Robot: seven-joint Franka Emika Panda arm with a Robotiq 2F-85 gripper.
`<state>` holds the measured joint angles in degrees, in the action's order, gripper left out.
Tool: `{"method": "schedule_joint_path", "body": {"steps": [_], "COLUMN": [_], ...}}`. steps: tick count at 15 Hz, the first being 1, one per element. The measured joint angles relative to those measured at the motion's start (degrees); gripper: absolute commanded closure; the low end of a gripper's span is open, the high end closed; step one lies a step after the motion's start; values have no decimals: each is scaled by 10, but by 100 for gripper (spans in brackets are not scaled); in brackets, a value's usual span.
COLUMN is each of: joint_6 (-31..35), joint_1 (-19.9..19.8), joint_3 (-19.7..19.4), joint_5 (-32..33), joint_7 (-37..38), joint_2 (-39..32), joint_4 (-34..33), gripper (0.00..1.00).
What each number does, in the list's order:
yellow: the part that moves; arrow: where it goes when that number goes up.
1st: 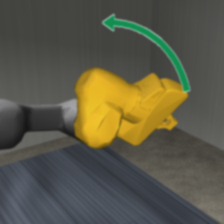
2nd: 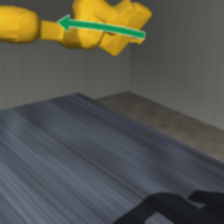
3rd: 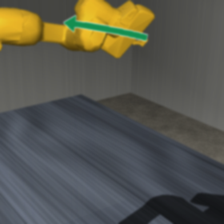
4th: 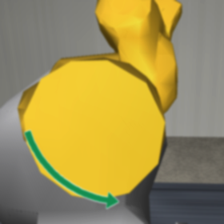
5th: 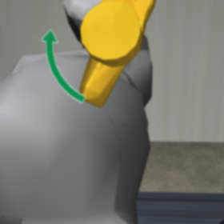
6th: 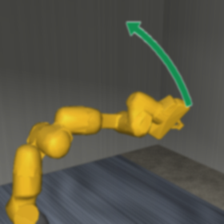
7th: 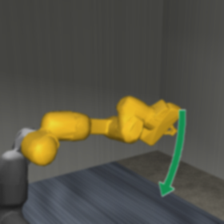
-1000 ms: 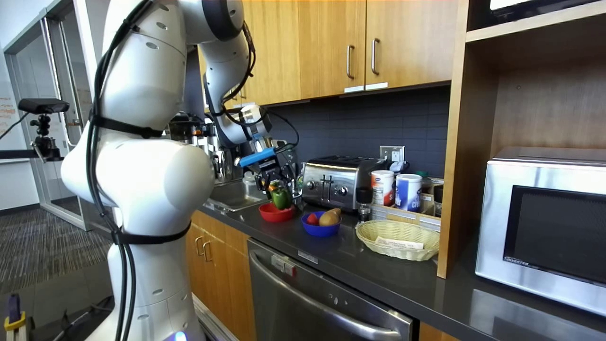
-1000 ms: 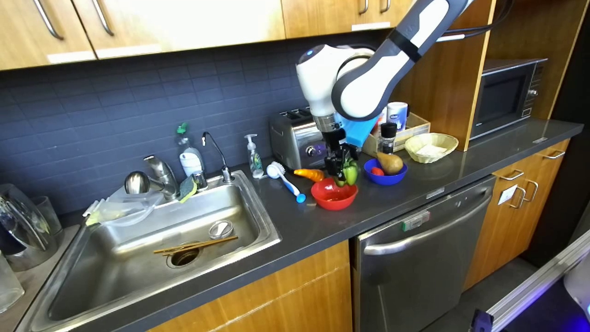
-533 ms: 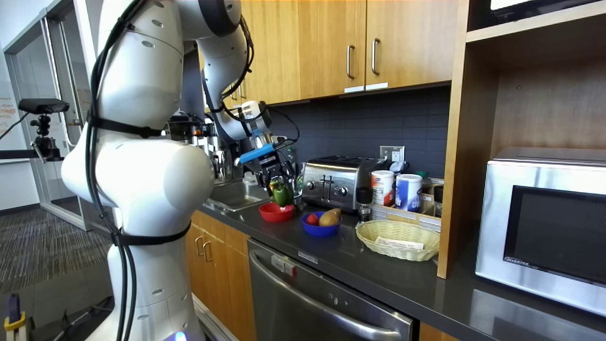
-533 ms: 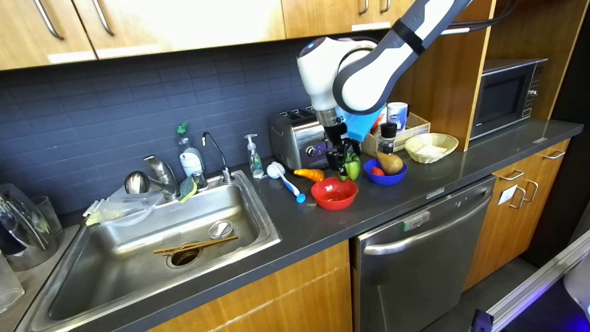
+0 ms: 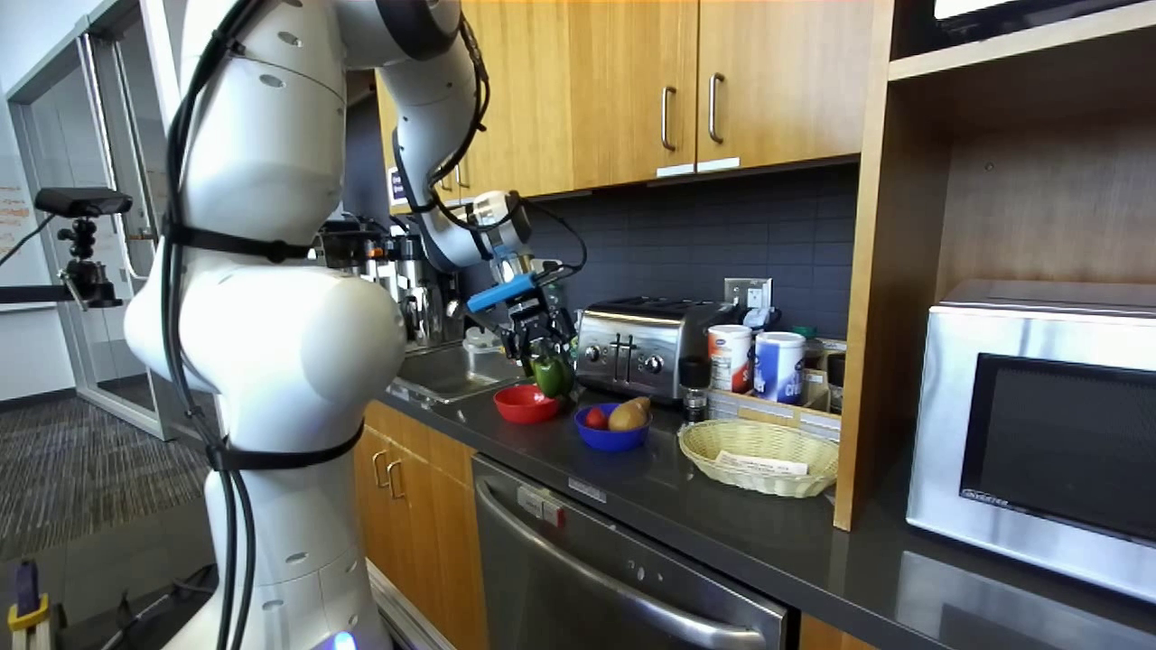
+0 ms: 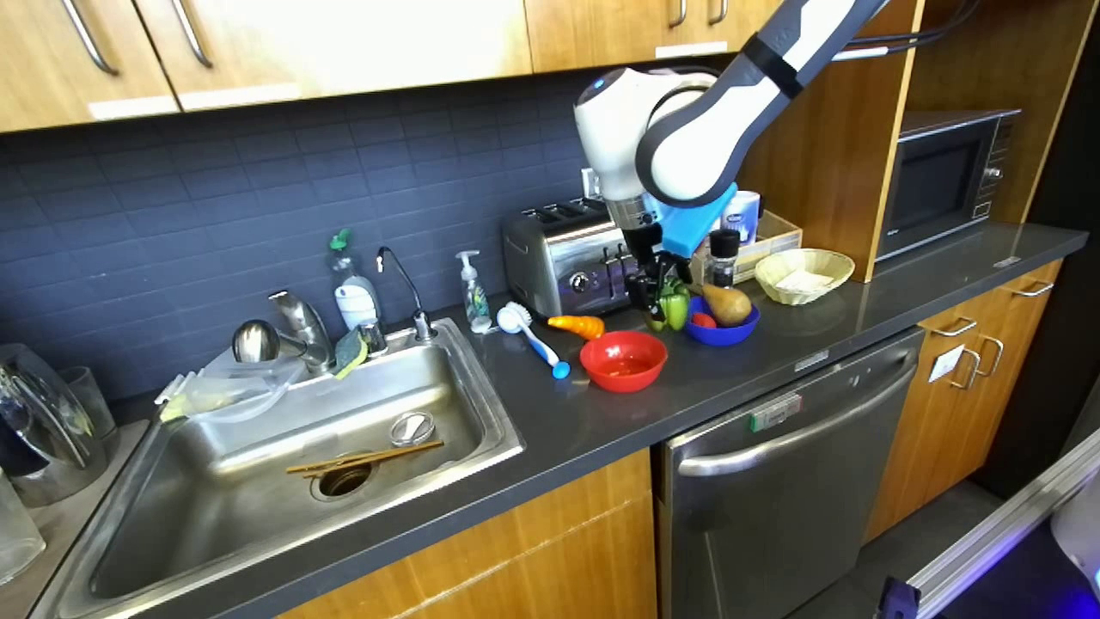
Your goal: Pick up the green pepper toy and put it on the kitchen counter
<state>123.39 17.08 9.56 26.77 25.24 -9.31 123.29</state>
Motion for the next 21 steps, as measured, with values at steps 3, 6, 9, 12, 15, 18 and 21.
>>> {"method": "schedule_joint_path", "body": {"steps": [3, 6, 9, 12, 15, 18, 21], "joint_6": [0, 0, 0, 0, -1, -7, -10], "joint_1": [-9, -16, -22, -25, -25, -25, -25], "joint_3": [0, 0, 0, 0, 0, 0, 0], "joint_5": [-5, -19, -36, -52, -67, -79, -84], "joint_7": [1, 1, 1, 1, 1, 1, 2], "joint_2": [3, 6, 7, 9, 11, 16, 21], "joint_4": [10, 22, 32, 40, 47, 55, 65], "gripper": [32, 32, 32, 32, 32, 32, 32]}}
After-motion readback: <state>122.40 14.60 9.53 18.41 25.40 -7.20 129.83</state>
